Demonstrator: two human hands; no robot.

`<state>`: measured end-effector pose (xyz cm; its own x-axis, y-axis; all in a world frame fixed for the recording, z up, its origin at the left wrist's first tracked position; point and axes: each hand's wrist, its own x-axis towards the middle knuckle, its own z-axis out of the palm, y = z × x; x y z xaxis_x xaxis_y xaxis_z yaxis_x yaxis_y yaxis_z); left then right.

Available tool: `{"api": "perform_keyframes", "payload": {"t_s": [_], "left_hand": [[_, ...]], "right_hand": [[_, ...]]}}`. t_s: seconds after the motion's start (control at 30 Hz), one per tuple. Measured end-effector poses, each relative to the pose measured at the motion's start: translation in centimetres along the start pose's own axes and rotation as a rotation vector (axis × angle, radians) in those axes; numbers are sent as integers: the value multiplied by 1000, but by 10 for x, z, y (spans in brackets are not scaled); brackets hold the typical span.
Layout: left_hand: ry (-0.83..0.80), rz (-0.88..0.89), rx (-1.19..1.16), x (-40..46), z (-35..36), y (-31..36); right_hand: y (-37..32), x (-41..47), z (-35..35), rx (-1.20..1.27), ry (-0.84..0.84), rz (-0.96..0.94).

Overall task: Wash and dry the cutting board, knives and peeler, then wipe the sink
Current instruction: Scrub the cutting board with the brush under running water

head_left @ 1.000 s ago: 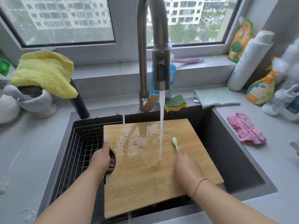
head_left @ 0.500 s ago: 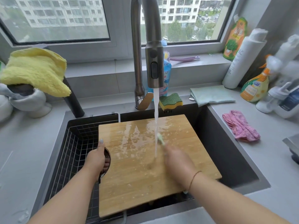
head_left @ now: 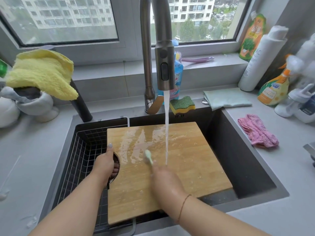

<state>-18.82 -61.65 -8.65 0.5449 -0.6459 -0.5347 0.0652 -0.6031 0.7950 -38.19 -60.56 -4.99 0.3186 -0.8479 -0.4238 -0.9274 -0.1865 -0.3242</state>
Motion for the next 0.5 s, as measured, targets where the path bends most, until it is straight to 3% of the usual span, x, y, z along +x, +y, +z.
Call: {"api": "perform_keyframes", "payload": {"t_s": [0.2, 0.3, 0.5], "left_hand": [[24, 9, 29, 4, 0, -5], [24, -9, 17, 5, 0, -6], [48, 2, 45, 4, 1, -5]], "right_hand": [[-37, -1, 5, -20, -103, -240], [-10, 5, -6, 37, -68, -188], [38, 30, -27, 203, 71, 130]]}}
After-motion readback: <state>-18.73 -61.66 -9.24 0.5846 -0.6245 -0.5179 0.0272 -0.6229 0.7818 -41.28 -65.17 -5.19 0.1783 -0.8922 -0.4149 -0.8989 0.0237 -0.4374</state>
